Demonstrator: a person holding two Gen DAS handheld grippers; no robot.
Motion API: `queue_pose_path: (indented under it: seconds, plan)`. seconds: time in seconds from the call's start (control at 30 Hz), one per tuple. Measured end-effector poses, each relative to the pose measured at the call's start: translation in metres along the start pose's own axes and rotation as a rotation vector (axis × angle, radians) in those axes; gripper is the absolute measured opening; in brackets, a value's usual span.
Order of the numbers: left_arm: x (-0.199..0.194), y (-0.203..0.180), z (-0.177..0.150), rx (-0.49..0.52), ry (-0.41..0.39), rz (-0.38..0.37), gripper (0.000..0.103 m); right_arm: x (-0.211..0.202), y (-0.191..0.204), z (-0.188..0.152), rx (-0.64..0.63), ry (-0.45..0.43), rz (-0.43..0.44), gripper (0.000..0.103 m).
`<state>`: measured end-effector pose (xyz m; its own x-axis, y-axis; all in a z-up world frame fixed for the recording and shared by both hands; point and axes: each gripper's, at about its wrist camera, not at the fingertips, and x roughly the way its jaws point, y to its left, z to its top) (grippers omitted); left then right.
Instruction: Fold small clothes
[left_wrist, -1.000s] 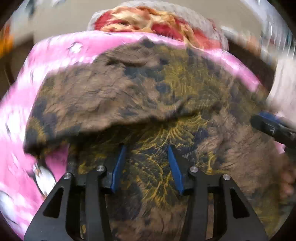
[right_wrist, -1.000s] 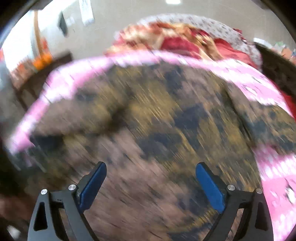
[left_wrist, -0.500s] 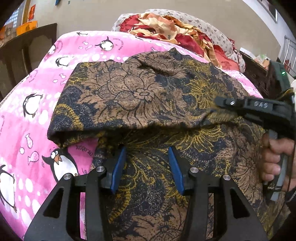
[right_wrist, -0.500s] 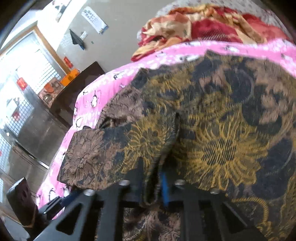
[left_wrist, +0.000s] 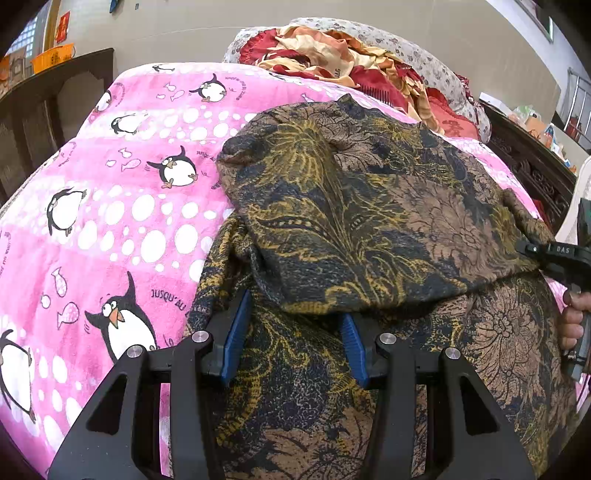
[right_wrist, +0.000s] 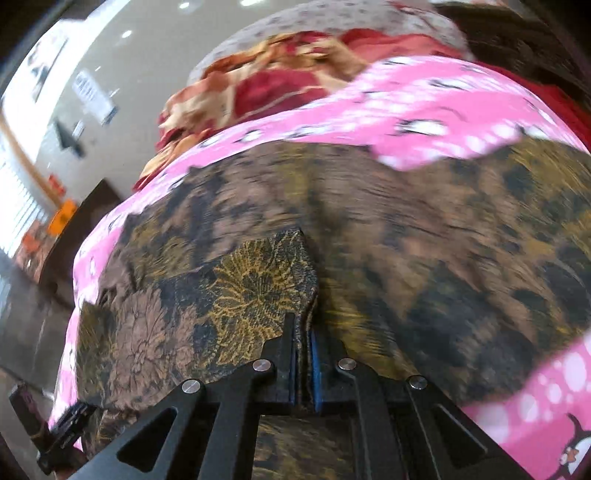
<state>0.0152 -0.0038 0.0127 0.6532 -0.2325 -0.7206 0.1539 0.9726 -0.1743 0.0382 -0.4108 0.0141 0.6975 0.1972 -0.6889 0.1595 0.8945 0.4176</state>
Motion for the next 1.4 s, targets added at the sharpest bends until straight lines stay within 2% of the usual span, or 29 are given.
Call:
queue_pose_path:
  seconds: [0.17,0.33,0.57,0.7,0.77,0.83,0.9,0.97,1.03,1.07,1.1,1.17,1.23,1.3,1.37,1.4]
  plan:
    - [-0.002,0.002,-0.001,-0.02,-0.007,-0.011,0.046,-0.005,-0.004,-0.009,-0.01,-0.037,-0.036,0.006]
    - [-0.006,0.008,-0.003,-0.062,-0.02,-0.027,0.046,-0.016,-0.023,-0.015,0.081,-0.091,-0.051,0.005]
    - [-0.018,0.017,-0.01,-0.111,-0.029,-0.031,0.046,-0.02,-0.015,-0.021,0.068,-0.095,-0.076,0.006]
    - [-0.041,0.025,-0.008,-0.166,-0.096,-0.02,0.046,-0.019,-0.02,-0.025,0.08,-0.068,-0.05,0.006]
    - [-0.049,0.018,0.007,-0.133,-0.129,-0.01,0.046,-0.02,-0.023,-0.024,0.092,-0.065,-0.028,0.009]
    - [-0.048,0.008,0.025,-0.098,-0.139,-0.028,0.046,-0.025,-0.022,-0.025,0.094,-0.072,0.008,0.027]
    - [-0.04,-0.004,0.043,-0.048,-0.142,-0.019,0.046,-0.042,-0.015,-0.03,0.069,-0.118,-0.002,0.035]
    - [-0.022,-0.013,0.056,-0.014,-0.129,-0.01,0.046,-0.059,-0.005,-0.036,0.016,-0.161,-0.016,0.037]
    - [0.005,-0.014,0.058,0.001,-0.066,0.018,0.043,-0.073,0.009,-0.046,-0.057,-0.19,-0.035,0.037]
    - [0.027,-0.011,0.052,0.004,-0.001,0.038,0.037,-0.073,0.014,-0.047,-0.088,-0.184,-0.041,0.037]
    - [0.039,-0.008,0.045,0.01,0.03,0.057,0.037,-0.072,0.025,-0.049,-0.147,-0.175,-0.051,0.037]
    - [0.034,-0.004,0.046,-0.011,-0.005,0.038,0.037,-0.064,0.043,-0.05,-0.245,-0.152,-0.048,0.037]
    - [0.036,-0.003,0.044,-0.015,0.01,0.041,0.037,-0.044,0.055,-0.048,-0.317,-0.086,-0.079,0.037]
    - [0.033,-0.002,0.045,-0.018,0.008,0.041,0.037,-0.014,0.042,-0.044,-0.263,0.034,-0.153,0.038]
    - [0.024,-0.006,0.054,-0.01,-0.006,0.04,0.037,-0.011,0.04,-0.036,-0.234,0.085,-0.149,0.039]
    - [0.02,-0.008,0.063,-0.014,-0.021,0.036,0.037,-0.009,0.045,-0.032,-0.255,0.126,-0.183,0.038]
